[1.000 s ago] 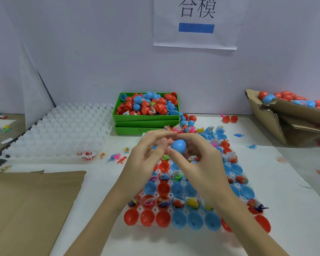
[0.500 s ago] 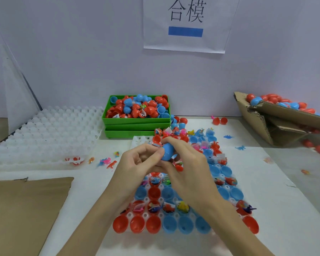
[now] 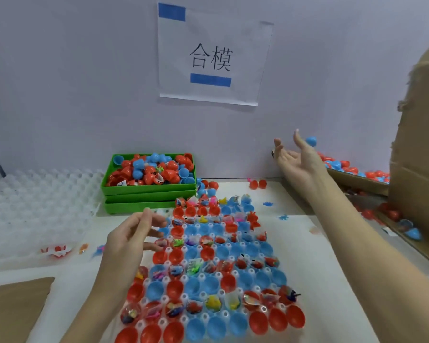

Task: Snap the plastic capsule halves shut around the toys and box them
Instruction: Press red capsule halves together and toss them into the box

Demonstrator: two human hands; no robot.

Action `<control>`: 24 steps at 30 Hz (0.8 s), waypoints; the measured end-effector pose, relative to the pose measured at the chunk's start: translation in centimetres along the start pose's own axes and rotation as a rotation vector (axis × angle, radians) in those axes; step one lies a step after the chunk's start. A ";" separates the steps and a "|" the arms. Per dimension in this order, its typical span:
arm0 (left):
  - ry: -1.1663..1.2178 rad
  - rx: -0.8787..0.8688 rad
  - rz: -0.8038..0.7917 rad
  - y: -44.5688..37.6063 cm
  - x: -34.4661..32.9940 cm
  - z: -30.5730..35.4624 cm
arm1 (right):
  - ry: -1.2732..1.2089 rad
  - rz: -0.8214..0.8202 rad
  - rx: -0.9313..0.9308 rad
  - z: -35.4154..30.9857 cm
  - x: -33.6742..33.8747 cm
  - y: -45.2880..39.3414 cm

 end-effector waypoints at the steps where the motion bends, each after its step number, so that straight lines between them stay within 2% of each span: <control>1: -0.010 -0.003 -0.001 -0.1 0.0 -0.1 | 0.113 0.004 -0.010 0.5 0.5 0.2; 3: -0.025 -0.005 0.006 -0.1 0.2 -0.2 | 0.338 -0.025 -0.019 2.7 1.4 1.1; 7: -0.124 -0.044 0.023 -0.2 0.6 -0.4 | 0.594 -0.105 -0.001 7.9 2.1 4.6; 13: -0.608 -0.260 -0.006 -0.1 0.7 -0.7 | 0.903 -0.163 0.055 12.1 2.6 8.1; 17: -0.753 -0.251 -0.126 -0.6 -0.1 -1.7 | 0.989 -0.161 0.038 12.9 2.6 9.0; 21: -0.855 -0.238 -0.182 -2.1 -1.9 -1.8 | 1.018 -0.147 0.016 13.3 2.4 9.3; 24: -1.019 -0.241 -0.219 -4.5 -3.1 -1.9 | 1.017 -0.148 0.014 13.4 2.3 9.4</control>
Point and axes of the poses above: each hand's wrist, its own y-axis away from the middle knuckle, its own x-axis out of the back of the hand, z = x × y, the point moved 4 cm from there along -y, towards the middle knuckle, and after that the axes turned 10 degrees about y, right-handed, at the moved point
